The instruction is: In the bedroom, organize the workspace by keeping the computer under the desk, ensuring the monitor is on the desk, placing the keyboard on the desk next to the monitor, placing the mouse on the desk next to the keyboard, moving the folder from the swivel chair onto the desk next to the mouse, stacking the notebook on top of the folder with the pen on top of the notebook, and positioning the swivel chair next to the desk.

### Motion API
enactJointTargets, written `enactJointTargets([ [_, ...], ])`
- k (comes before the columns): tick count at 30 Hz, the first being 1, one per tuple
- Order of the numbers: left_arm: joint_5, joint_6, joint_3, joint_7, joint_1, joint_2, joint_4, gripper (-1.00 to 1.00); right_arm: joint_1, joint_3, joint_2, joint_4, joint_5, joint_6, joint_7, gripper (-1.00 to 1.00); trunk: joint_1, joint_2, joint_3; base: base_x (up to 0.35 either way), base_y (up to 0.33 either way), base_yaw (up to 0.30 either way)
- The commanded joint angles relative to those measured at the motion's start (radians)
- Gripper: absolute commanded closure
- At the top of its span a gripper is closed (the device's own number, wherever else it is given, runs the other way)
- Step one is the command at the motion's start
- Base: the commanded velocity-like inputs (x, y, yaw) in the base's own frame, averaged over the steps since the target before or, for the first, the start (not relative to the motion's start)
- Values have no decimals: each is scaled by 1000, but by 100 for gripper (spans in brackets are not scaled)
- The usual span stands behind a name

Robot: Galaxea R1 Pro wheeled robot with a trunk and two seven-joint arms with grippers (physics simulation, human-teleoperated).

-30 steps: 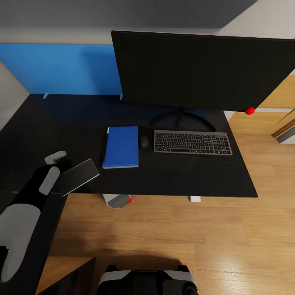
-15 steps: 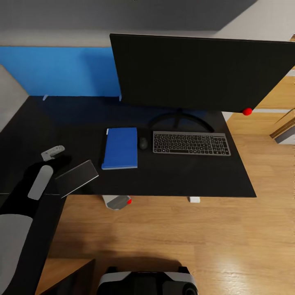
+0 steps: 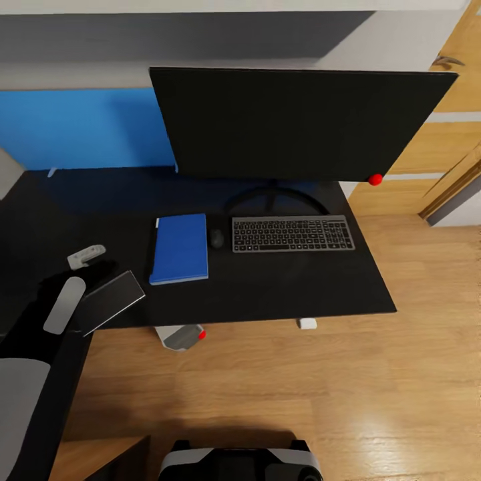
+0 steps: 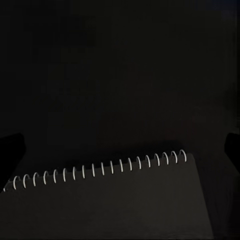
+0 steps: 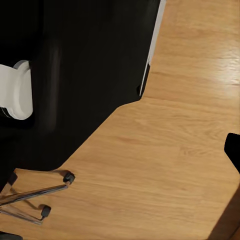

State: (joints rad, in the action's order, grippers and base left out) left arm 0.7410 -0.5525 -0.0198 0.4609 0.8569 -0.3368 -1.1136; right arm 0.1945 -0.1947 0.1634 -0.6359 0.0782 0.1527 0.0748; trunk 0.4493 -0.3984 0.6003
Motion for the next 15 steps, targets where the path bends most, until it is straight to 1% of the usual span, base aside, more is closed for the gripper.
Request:
enactJointTargets([
  [1,10,-2,-2,10,-5,-1,-2,-100,0,-3,1,-1,8,2,2,-100,1,-2,0,0,0,-108],
  [5,14,-4,-1,9,-33,-2,-10,-100,0,-3,2,-1,8,4,2,-100,1,-2,-2,0,0,-64],
  [7,27,-6,22,9,-60,-5,-30,-100,0,-3,2,-1,8,4,2,-100,1,-2,-2,0,0,-25],
  [11,52,-24,108,7,-100,-6,-73,-100,-2,-3,3,-1,8,6,2,-100,1,-2,-3,0,0,-13],
  [12,59,-56,161,5,-122,-7,-102,-100,-5,-3,3,-1,7,6,2,-100,1,-2,-3,0,0,-5],
  [13,62,-74,182,3,-134,-7,-119,-100,-7,-3,3,0,7,5,2,-100,1,-2,-3,0,0,-3],
  [15,66,-91,201,1,-159,-7,-149,-100,-10,-3,4,0,7,5,2,-100,1,-2,-3,0,0,-2],
])
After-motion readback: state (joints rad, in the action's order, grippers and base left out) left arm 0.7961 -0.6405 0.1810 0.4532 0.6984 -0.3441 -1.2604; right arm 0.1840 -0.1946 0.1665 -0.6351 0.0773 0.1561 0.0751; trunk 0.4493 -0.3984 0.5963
